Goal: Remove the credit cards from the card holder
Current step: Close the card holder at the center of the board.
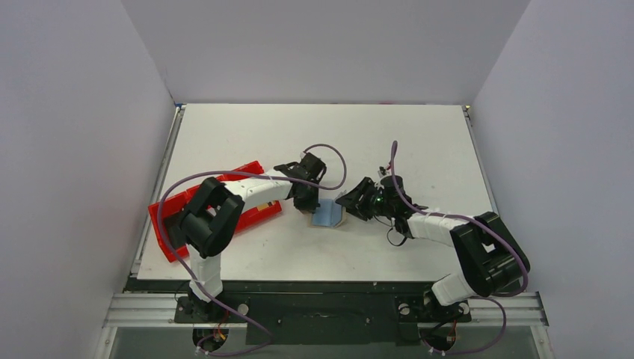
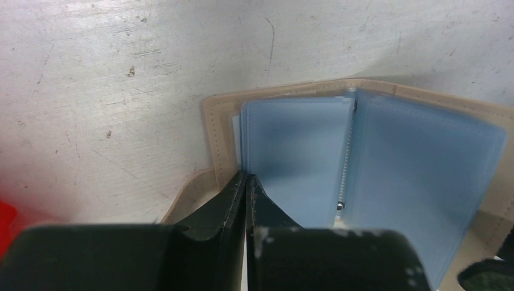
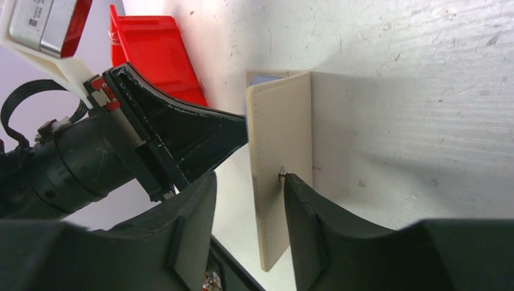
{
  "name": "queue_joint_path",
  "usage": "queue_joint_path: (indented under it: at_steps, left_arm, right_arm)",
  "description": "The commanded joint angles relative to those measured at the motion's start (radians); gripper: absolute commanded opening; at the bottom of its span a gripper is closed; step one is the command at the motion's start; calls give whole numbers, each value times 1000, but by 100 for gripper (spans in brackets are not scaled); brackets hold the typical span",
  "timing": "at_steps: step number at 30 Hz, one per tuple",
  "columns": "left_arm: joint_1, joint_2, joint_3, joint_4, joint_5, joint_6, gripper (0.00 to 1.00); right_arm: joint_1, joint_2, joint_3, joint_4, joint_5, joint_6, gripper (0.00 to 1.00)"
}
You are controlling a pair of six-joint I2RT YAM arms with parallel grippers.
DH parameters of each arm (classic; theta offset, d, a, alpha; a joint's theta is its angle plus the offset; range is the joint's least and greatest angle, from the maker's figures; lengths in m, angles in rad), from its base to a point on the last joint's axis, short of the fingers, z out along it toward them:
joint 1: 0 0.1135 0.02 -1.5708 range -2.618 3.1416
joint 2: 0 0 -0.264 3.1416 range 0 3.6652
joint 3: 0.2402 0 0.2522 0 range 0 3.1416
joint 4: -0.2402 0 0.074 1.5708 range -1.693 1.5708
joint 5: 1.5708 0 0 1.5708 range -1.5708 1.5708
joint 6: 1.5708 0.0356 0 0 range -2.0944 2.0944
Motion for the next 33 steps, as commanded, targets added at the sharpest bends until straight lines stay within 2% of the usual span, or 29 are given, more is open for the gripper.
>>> queue_joint_path:
  at_steps: [1,6,10,15,21,33]
  left_arm:
    - [-23,57,6,59,61,-25,0]
    - [-37,63,12,81,93,-41,0]
    - [-51,67,28,92,117,-53,0]
    - [-60,57,57,84,123,-67,0]
    - [-58,11,84,34,90,-69,0]
    - [-31,-47,52,18,56,-69,0]
  right_arm:
    - [10,-43,46,-41,51,-37,36]
    - [10,-90,65,-153,110,-99,14]
    - [11,-131,108,-315,183,-184,0]
    - [10,-195,166,-519,293,-280,0]
    - [9,-238,236,-671,371,-380,0]
    - [38,-173,324,-765,416,-471,0]
